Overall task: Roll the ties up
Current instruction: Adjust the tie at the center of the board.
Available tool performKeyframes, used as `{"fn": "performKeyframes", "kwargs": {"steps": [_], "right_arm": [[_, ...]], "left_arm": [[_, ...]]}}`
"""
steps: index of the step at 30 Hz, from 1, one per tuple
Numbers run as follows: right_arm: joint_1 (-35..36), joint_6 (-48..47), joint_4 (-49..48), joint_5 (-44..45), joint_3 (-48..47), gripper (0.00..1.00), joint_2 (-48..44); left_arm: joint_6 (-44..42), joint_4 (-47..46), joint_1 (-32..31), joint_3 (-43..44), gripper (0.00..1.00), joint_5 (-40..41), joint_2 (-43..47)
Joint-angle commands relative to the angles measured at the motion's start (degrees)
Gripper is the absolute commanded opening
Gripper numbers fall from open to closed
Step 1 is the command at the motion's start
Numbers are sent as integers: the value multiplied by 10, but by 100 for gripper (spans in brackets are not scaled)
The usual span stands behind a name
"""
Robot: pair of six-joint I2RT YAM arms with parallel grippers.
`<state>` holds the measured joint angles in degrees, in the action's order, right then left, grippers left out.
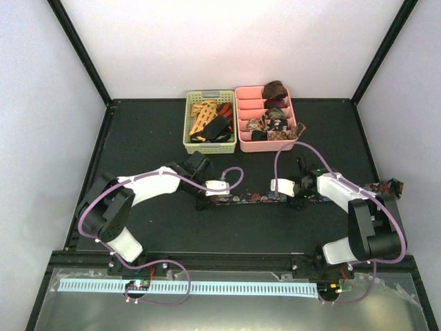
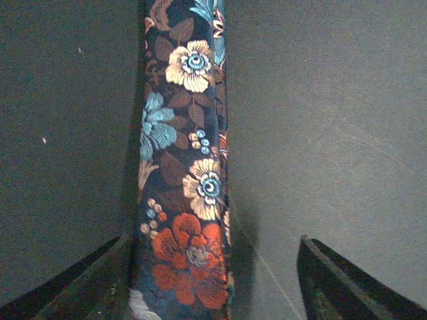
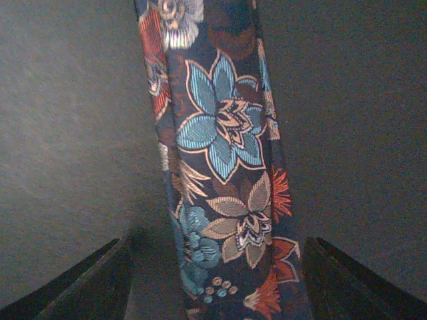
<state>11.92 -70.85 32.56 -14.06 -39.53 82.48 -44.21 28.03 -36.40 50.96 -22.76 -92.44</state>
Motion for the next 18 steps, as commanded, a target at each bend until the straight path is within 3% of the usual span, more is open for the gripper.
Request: {"fn": "performKeyframes", "kwargs": {"steps": [1,7,10,12,15,18], "right_arm": [[3,61,50,-61,-43,74,-45],[1,200,72,-204,-94,73,-79],[3,313,42,-270,-96,66,-84],[4,392,7,-305,-92,59,-79],[12,499,-33,-343,-95,48,-56],[34,564,-59,-374,-99,40,-22]], "left_arm": [[-21,-36,-17,0,65,20,-4],[-46,-39,-31,-14,40,74,-11],[-62,-29,-31,-22,35,87,-6],[-67,-30,-31,-33,40,88,3],[-37,-40,-27,-40,63,85,23],[-15,-32,-22,-46,68,67,40]]}}
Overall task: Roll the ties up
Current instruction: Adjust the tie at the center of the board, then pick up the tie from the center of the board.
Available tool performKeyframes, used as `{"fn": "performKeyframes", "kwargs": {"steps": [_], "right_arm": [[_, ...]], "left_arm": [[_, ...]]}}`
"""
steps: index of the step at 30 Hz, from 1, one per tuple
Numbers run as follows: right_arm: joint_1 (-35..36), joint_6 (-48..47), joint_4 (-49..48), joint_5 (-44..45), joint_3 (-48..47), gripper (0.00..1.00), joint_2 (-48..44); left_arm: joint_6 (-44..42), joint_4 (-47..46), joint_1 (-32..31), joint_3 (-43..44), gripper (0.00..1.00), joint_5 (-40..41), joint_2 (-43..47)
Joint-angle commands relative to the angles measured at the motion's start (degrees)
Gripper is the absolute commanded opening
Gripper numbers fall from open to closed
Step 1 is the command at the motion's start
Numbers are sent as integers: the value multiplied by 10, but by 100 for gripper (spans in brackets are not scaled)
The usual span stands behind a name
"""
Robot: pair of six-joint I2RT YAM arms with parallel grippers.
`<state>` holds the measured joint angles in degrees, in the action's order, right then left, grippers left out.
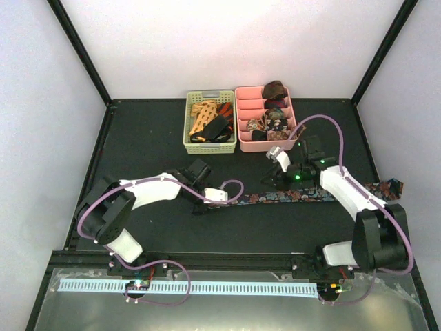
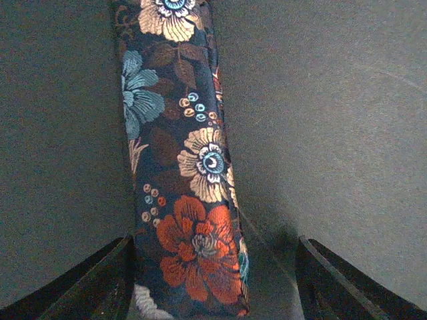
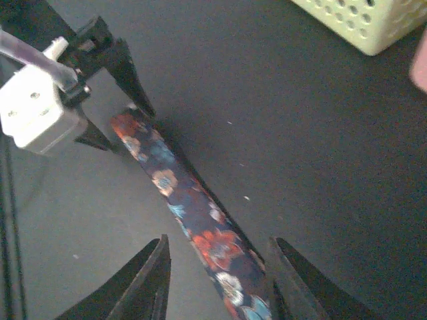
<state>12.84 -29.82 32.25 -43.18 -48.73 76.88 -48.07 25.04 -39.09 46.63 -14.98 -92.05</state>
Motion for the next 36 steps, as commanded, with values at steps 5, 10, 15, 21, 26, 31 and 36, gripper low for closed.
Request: {"fn": "performKeyframes", "kwargs": {"steps": [5,10,15,21,26,31,36], "right_arm": [[88,221,-100,-88,-5,33,95],[98,243,-99,-83,-26,29,143],[98,262,-105,-86,-27,27,164],[126,286,-119,-90,-28,24,201],[161,302,-121,-97,-53,20,251],[166,329,-148,-94,-61,15,276],[172,353,-164,-96,-77,12,304]], "left_arm": [[49,-11,9,-11,75,13,31],[58,-14,7,12,80,17,2],[31,-8,6,32,58,55,-34],[17,-25,10,21,45,61,-16],[28,-22,18,9,63,30,11],[43,-2,53,6,70,-37,28],[50,0,59,8,69,-42,7]]}}
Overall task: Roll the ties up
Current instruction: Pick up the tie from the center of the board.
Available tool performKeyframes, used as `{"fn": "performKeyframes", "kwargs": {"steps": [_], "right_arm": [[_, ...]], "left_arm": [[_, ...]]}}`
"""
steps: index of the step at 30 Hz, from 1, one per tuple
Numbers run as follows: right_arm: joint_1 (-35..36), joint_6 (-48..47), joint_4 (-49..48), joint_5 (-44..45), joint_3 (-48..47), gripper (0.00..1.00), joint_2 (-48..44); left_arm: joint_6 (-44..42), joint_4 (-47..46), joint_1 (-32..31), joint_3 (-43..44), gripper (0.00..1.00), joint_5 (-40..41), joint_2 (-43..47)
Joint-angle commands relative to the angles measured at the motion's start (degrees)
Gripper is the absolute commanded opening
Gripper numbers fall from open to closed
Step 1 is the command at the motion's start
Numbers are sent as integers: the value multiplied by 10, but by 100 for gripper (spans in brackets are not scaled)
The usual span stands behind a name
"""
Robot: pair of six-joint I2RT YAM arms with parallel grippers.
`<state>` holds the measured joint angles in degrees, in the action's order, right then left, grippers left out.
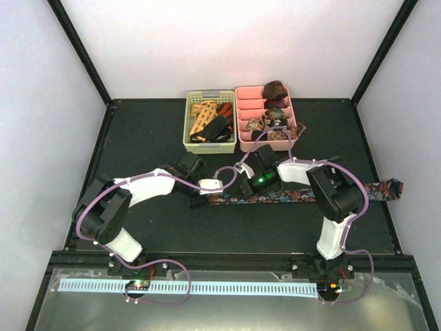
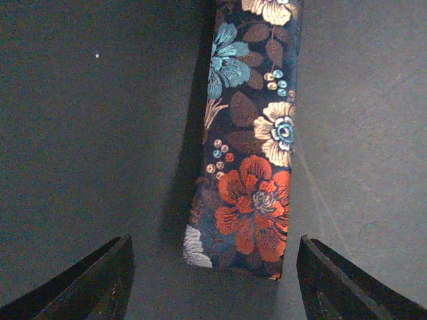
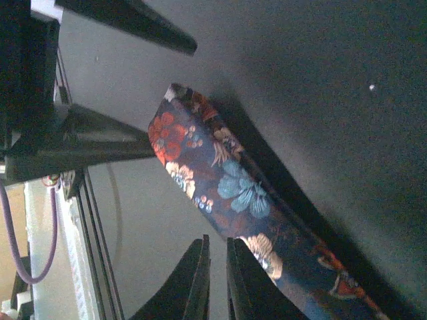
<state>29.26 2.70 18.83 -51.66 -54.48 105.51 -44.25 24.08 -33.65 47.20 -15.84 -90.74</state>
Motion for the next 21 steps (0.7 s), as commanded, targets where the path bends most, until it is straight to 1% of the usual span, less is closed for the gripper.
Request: {"fn": "performKeyframes", "kwargs": {"steps": [1,6,11,14,21], "right_arm": [[10,31,-35,-9,-21,11,23],[23,31,-42,8,-33,9,52],[25,18,-25,39,-40,8,81],[25,12,-12,47,-44,7,98],[26,7,-5,53,-41,7,98]], "left_arm": [[14,8,6,3,69,-36,-8],[17,12,14,6,66,-39,-15],[12,17,13,3,61,-45,-17],[12,21,13,11,55,-44,-21],[14,51,12,39,41,-66,-20]]}}
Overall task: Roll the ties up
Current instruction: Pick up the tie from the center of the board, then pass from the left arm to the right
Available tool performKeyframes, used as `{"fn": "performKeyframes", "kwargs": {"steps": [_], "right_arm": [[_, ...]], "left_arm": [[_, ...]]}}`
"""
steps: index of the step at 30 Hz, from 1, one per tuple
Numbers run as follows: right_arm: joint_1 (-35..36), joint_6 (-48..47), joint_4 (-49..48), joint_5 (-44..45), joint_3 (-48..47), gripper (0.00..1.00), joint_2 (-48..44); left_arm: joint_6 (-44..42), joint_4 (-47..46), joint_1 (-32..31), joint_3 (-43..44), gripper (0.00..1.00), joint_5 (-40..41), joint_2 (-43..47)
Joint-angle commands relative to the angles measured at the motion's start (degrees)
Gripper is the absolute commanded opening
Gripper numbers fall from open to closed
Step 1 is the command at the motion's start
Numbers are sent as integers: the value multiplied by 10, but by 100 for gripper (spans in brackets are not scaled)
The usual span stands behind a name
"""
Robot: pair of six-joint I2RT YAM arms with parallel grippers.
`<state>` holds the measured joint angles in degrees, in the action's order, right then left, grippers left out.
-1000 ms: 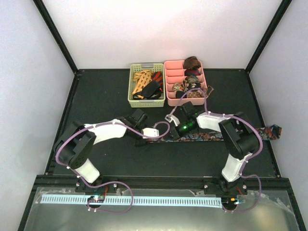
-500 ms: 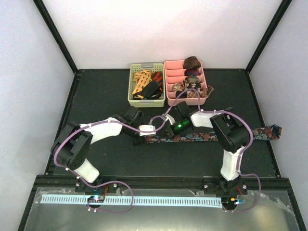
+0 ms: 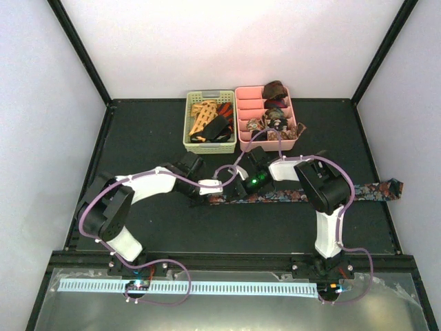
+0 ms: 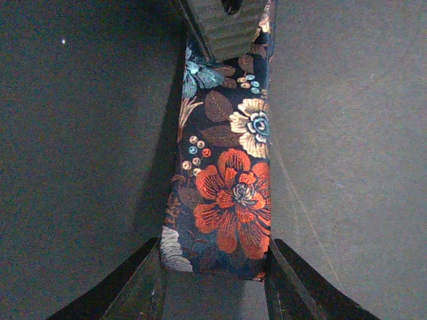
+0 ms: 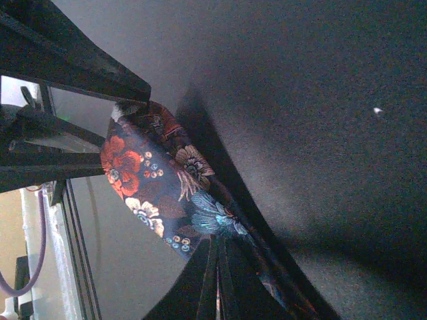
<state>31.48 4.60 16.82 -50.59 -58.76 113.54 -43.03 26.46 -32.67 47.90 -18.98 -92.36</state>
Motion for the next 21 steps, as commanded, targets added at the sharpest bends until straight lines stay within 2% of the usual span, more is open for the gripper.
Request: {"fn": "performKeyframes", "kwargs": {"steps": [1,9,16,21], "right_arm": [[3,-13,16,42,2,7,19],[3,-15,20,37,2,7,16],[3,-8,13,24,2,8,13],[3,-5,10,10,2,9,11]], "left_arm": [[3,32,2,36,40,-38,-3],[16,57,-9,77,38,-76,-1],[49,62,-30,136,38,-109,-33],[54,64,-57,155,38,-100,-64]]}}
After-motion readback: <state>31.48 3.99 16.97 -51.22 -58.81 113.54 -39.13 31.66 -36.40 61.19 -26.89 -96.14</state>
